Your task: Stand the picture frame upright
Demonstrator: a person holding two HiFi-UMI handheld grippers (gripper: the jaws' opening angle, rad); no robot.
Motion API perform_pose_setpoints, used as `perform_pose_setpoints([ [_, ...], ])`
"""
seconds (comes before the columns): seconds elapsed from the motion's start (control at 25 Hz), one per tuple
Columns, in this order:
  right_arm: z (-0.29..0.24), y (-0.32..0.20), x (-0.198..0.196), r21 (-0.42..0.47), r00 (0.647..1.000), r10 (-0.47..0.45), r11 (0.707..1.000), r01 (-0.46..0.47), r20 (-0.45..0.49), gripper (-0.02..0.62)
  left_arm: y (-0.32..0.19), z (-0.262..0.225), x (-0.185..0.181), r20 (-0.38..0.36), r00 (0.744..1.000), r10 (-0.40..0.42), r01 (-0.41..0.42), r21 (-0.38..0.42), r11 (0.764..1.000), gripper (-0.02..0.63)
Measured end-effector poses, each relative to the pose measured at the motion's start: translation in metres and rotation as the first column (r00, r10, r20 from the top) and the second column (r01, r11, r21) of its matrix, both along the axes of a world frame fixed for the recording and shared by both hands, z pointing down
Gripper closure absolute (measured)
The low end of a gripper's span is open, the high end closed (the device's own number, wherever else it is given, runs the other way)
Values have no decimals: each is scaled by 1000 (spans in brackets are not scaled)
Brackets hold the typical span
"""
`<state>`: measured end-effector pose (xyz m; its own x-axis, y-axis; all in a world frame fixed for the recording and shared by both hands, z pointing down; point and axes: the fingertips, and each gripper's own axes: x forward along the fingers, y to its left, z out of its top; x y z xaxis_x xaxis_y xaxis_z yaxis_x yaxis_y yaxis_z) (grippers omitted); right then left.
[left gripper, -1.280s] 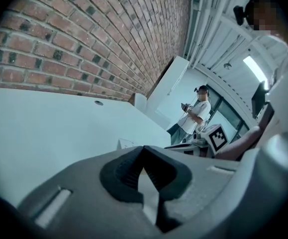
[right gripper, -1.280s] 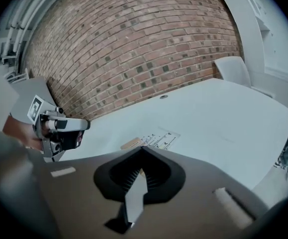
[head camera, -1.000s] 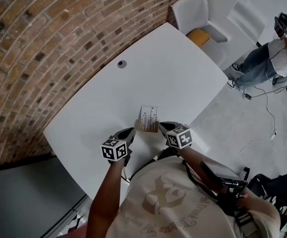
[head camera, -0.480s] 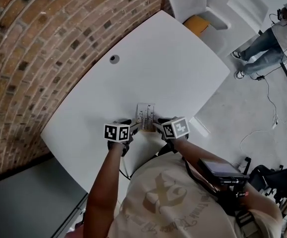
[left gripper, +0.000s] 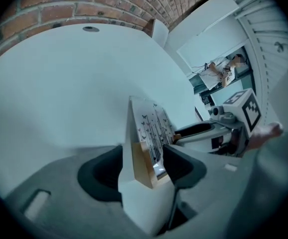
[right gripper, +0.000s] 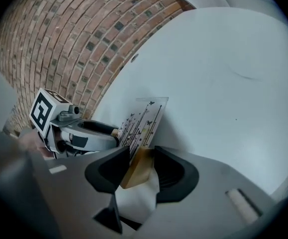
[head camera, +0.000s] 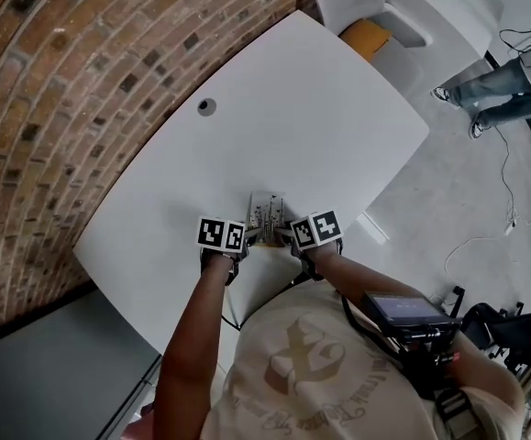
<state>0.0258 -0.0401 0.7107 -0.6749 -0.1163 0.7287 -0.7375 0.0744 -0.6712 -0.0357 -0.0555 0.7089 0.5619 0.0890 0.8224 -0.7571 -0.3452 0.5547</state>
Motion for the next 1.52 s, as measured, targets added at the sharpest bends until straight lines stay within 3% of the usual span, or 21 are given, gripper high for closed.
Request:
perform_pose_setpoints([
  [0.2,2,0,-4,-56,999,6,998,-4,33,433,0,2,-1,31,999,19,-18,-36,999,367],
  [0.32,3,1,-5,-60,999,3,998,0,41,439,4,2,2,15,1000,-1,2,-73,997,417],
  [0.48,0,1,-4,-45,999,-27,999,29,35,443,5,-1,1,14,1000,-28,29,-72,997,423],
  [0.88,-9,3,-16,53,982,-190,980,191,-15,457,21,-12,-16,-31,978,-204,204,-16,979,460],
  [1.16,-25,-8,-38,178,948,-312,931,318,-60,462,20,-26,-38,-59,950,-307,311,92,946,471],
  [1.52,-44,-39,-73,309,887,-450,833,459,-104,466,2,-43,-71,-112,895,-433,447,202,872,477],
])
